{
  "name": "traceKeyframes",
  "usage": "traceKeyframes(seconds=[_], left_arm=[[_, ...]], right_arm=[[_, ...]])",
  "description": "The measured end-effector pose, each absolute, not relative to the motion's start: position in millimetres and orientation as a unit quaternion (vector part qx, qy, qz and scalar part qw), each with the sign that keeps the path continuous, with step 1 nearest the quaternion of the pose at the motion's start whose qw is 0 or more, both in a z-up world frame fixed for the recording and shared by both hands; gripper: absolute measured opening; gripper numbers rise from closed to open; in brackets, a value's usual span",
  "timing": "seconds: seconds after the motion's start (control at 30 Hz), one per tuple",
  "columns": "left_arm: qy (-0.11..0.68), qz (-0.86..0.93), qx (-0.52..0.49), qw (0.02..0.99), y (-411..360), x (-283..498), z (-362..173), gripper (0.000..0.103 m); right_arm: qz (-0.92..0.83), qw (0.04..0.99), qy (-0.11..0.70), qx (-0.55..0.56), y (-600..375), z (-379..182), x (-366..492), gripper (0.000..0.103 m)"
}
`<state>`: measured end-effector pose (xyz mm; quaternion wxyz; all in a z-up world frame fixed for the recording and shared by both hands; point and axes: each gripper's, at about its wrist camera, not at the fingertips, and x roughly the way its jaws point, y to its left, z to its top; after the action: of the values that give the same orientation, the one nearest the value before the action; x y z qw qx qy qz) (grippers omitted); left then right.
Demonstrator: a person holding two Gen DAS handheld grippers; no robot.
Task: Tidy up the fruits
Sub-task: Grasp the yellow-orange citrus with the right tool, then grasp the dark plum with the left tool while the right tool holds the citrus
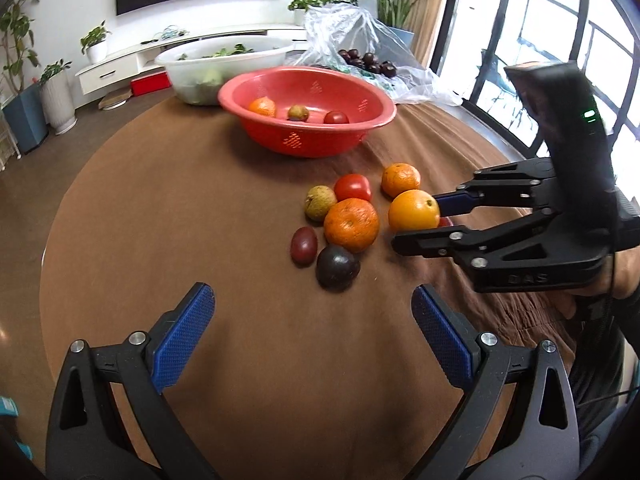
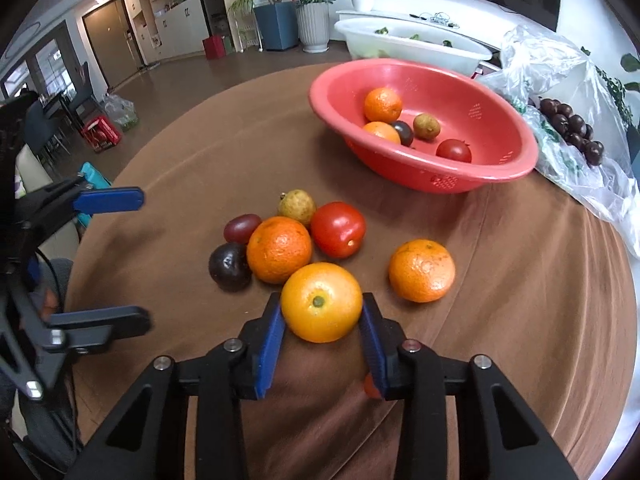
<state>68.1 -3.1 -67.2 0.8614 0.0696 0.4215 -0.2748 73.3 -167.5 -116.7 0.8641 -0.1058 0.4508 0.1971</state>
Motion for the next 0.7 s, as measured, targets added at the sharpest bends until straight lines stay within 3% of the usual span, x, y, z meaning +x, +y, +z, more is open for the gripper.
traceKeyframes(seconds=[0.07,0.13,0.2,0.3,0.43,0.5,0.7], left_arm=[[0.424,-0.279,0.079,0.858,-10.7,71.4,-70.6,0.099],[0.425,-0.289,0.084,0.854,-18.8,73.6,-73.8,0.092],[0.434,-0.293,0.09,0.847,-26.8,76.8,-79.0,0.069],[0.45,-0.291,0.083,0.84,-33.1,84.2,-88.0,0.05],[0.454,-0.287,0.08,0.839,-37.4,87.8,-91.2,0.049],[0.457,-0.286,0.084,0.838,-40.5,89.3,-93.3,0.042],[0.458,-0.28,0.088,0.839,-41.8,92.4,-93.1,0.038]], right_arm=[[0.197,0.87,0.443,-0.092,-173.0,-110.4,67.0,0.04],[0.193,0.875,0.437,-0.075,-179.4,-103.8,60.5,0.04],[0.189,0.88,0.431,-0.059,-186.1,-98.2,53.8,0.04],[0.183,0.887,0.422,-0.038,-196.5,-90.7,44.7,0.04],[0.179,0.893,0.412,-0.02,-204.8,-84.0,33.8,0.04],[0.178,0.896,0.408,-0.013,-207.2,-81.6,31.5,0.04],[0.177,0.897,0.404,-0.003,-210.3,-80.4,31.9,0.04]])
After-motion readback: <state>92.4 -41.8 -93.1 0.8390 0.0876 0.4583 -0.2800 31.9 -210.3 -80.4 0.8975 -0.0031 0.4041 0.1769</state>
